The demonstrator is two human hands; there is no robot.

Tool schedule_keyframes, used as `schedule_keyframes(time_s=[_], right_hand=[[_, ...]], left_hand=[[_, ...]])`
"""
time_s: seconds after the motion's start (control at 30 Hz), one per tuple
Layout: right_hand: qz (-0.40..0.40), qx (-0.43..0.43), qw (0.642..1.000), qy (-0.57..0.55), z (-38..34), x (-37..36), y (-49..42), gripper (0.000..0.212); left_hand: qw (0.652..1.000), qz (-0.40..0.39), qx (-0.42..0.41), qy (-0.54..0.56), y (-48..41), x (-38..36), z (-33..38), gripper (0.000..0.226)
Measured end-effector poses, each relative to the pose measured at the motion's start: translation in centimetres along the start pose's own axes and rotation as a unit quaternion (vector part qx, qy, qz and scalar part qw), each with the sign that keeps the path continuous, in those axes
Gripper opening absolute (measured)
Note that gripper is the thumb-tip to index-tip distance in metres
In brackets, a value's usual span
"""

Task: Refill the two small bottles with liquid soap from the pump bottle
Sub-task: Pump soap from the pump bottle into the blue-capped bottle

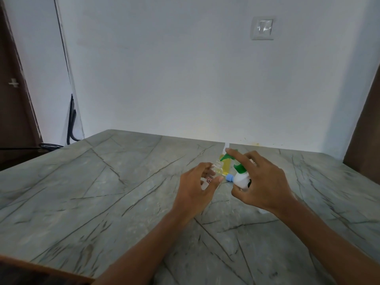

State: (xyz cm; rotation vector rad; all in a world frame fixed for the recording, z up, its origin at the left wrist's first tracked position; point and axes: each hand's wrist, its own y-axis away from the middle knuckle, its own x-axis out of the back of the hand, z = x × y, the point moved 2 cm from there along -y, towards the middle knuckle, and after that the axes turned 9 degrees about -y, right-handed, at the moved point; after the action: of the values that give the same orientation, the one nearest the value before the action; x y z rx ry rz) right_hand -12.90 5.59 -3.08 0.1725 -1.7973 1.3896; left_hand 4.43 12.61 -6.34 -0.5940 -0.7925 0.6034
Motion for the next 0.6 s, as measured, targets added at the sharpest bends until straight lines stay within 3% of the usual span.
schedule_keyframes(time_s=[0.3, 0.6], right_hand=[[-0.032, 0.014, 0.999, 0.024, -0.55, -0.06, -0.16, 0.101], [-0.028, -0.004, 1.0, -0.007, -0.41, -0.44, -0.47, 0.092]], left_hand=[[1.0, 0.012, 0.005, -0.006, -0.01, 0.2, 0.03, 0.038], [0.999, 0.031, -0.012, 0.0, 0.07, 0.11, 0.34, 0.037]])
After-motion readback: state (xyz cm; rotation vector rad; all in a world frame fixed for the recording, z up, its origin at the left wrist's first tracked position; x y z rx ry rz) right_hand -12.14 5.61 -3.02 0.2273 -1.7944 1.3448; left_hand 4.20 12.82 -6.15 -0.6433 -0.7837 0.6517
